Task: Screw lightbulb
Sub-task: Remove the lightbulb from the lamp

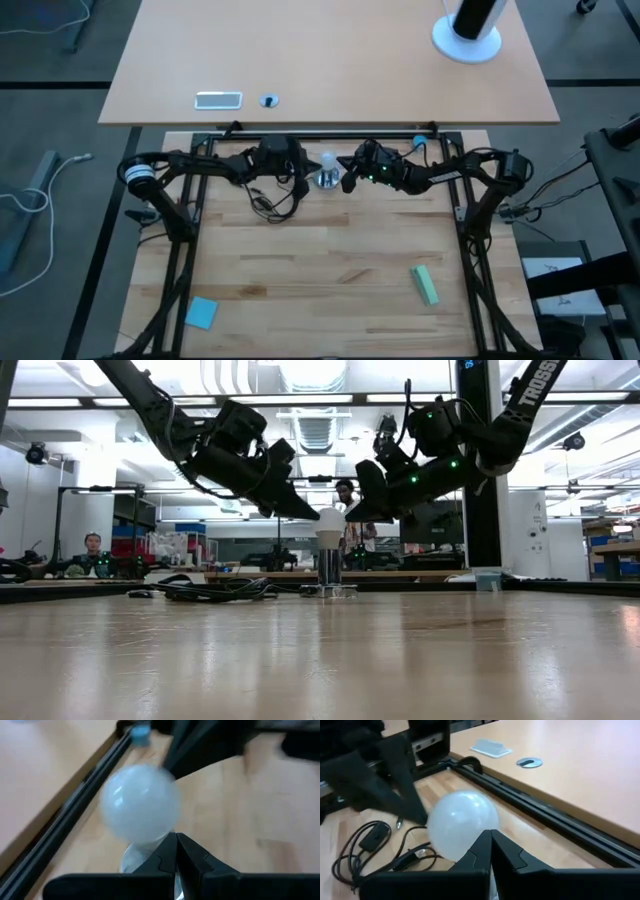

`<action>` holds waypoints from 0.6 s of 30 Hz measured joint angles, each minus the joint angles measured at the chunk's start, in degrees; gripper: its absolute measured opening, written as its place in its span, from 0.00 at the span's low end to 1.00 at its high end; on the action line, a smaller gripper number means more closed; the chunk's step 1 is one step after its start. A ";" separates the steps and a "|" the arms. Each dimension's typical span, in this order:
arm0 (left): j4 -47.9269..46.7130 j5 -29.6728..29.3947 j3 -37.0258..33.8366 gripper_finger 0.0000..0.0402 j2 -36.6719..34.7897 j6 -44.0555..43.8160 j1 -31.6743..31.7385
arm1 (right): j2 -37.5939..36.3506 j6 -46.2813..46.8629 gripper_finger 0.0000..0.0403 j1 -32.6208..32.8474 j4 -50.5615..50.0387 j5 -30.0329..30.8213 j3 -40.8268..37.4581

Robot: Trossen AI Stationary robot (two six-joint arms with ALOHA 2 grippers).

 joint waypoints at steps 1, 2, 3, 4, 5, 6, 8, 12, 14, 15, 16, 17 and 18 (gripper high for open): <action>-1.02 -1.00 -0.02 0.00 0.00 -0.18 0.02 | 0.01 0.01 0.00 0.07 -0.24 -0.11 0.01; -1.91 -1.90 -0.02 0.00 -0.11 -0.41 0.02 | -0.05 -0.01 0.00 0.13 -0.82 -0.18 0.01; -2.74 -3.13 -0.02 0.00 -0.37 -0.59 0.02 | -0.33 -0.01 0.00 0.14 -1.67 -0.18 0.01; -3.39 -4.11 -0.02 0.00 -0.71 -0.67 0.02 | -0.62 0.03 0.00 0.15 -2.52 -0.19 0.01; -4.05 -4.72 -0.02 0.00 -1.17 -0.80 0.02 | -0.87 0.05 0.00 0.14 -3.02 -0.18 0.01; -4.74 -5.35 -0.02 0.00 -1.72 -0.82 0.00 | -1.29 0.11 0.00 0.25 -3.76 -0.16 0.01; -4.61 -5.51 -0.02 0.00 -2.40 -0.27 -0.13 | -1.88 0.39 0.00 0.77 -4.38 -0.25 0.03; -2.42 -9.35 -0.02 0.00 -3.00 3.16 -0.10 | -2.72 0.08 0.00 2.56 -4.61 -0.78 0.05; 0.36 -14.23 -0.02 0.00 -2.26 5.05 0.43 | -2.72 -0.03 0.00 3.05 -4.55 -0.79 0.16; 2.02 -15.50 -0.02 0.00 -1.56 5.71 0.82 | -2.72 -0.05 0.00 3.09 -4.49 -0.77 0.31; 3.51 -15.75 -0.02 0.00 -0.73 5.99 1.26 | -2.59 -0.23 0.00 3.05 -4.36 -0.75 0.59; 4.93 -15.49 -0.02 0.00 0.03 5.94 1.73 | -2.33 -0.46 0.00 3.05 -4.19 -0.71 0.97; 5.83 -14.67 -0.02 0.00 0.64 5.61 2.12 | -2.14 -0.72 0.00 2.96 -4.13 -0.64 1.25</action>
